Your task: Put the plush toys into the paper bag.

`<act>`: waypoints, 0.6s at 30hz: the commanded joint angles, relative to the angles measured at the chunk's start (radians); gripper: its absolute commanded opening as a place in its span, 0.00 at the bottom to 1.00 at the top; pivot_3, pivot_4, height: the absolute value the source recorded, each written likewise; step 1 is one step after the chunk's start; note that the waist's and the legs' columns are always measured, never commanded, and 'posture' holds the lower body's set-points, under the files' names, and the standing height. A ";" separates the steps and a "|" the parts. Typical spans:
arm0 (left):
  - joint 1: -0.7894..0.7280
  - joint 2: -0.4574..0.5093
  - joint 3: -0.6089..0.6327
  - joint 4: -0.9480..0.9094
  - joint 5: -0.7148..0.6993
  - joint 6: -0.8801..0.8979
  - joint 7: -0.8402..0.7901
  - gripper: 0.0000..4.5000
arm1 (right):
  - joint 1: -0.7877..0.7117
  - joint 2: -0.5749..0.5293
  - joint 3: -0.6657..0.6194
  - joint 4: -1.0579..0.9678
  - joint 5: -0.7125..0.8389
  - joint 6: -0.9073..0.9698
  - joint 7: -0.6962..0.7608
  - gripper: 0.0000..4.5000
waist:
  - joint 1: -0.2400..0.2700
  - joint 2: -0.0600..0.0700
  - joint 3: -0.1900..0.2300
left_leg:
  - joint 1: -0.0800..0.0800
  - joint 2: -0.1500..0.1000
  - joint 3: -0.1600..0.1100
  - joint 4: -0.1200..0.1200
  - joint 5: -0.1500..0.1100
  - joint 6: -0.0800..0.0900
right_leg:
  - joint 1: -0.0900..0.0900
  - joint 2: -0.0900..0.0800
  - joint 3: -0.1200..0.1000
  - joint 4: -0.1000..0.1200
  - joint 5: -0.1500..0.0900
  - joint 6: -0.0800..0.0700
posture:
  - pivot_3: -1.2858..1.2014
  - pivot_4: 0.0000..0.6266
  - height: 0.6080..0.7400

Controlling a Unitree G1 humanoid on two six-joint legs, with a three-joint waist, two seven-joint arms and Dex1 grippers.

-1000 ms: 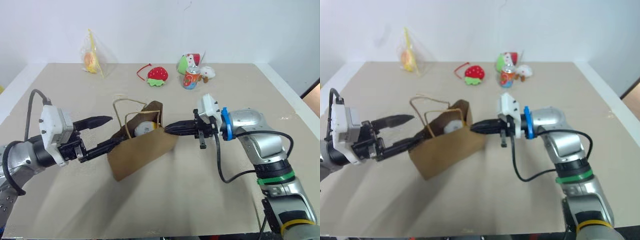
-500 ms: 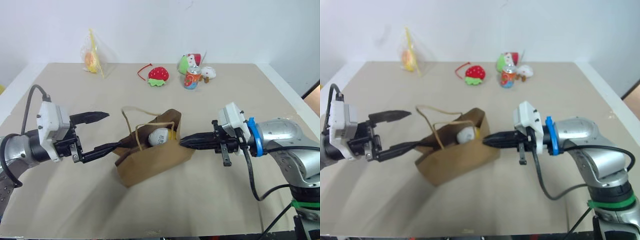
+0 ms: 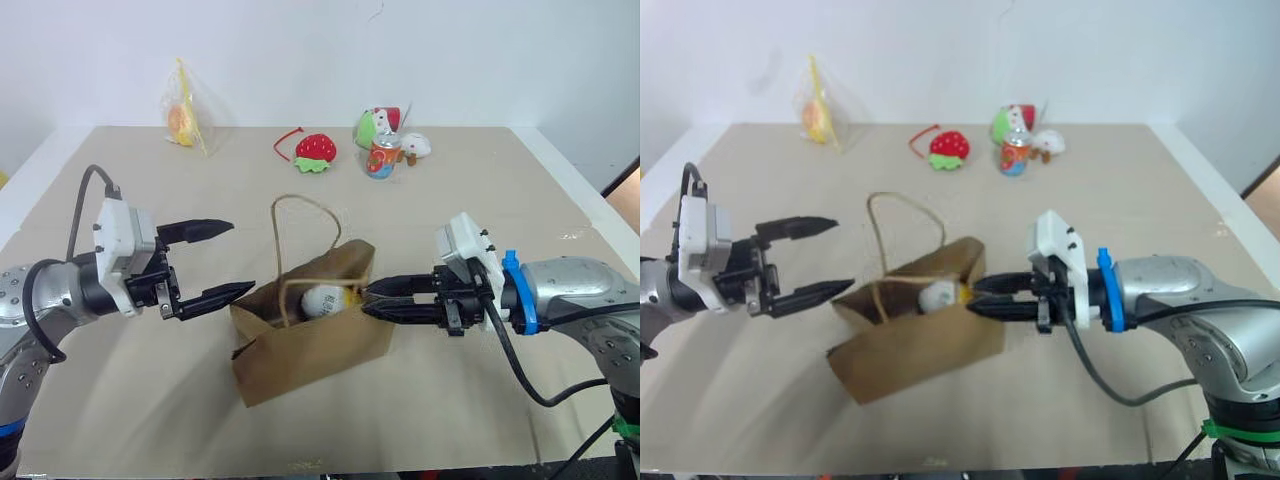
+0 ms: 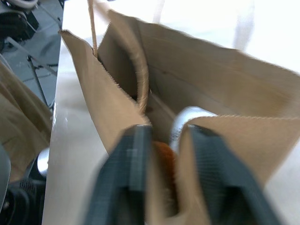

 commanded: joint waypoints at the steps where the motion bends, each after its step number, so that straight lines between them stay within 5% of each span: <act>1: -0.002 0.004 0.015 -0.011 0.006 -0.018 -0.010 1.00 | -0.053 -0.051 -0.054 0.057 0.004 -0.040 0.070 0.73 | 0.000 0.000 0.000 | 0.000 0.000 0.000 0.000 0.000 0.000 | 0.000 0.000 0.000 0.000 0.000 0.000 | 0.52 0.24 1.00; 4: 0.005 0.003 0.020 -0.015 0.005 -0.016 -0.009 1.00 | -0.121 -0.082 -0.070 0.156 0.033 -0.024 0.115 0.99 | 0.000 0.000 0.000 | 0.000 0.000 0.000 0.000 0.000 0.000 | 0.000 0.000 0.000 0.000 0.000 0.000 | 0.52 0.24 1.00; 8: 0.024 -0.001 0.022 -0.027 0.010 -0.022 -0.010 1.00 | -0.206 -0.072 -0.051 0.286 -0.005 -0.060 0.155 0.99 | -0.001 0.000 0.000 | 0.000 0.000 0.000 0.000 0.000 0.000 | 0.000 0.000 0.000 0.000 0.000 0.000 | 0.52 0.24 1.00; 18: 0.047 -0.007 0.019 -0.066 0.008 -0.027 0.006 1.00 | -0.289 0.049 0.193 0.582 -0.373 -0.541 0.392 0.99 | -0.001 0.000 0.000 | 0.000 0.000 0.000 0.000 0.000 0.000 | -0.001 0.001 0.000 0.000 0.000 0.000 | 0.52 0.24 1.00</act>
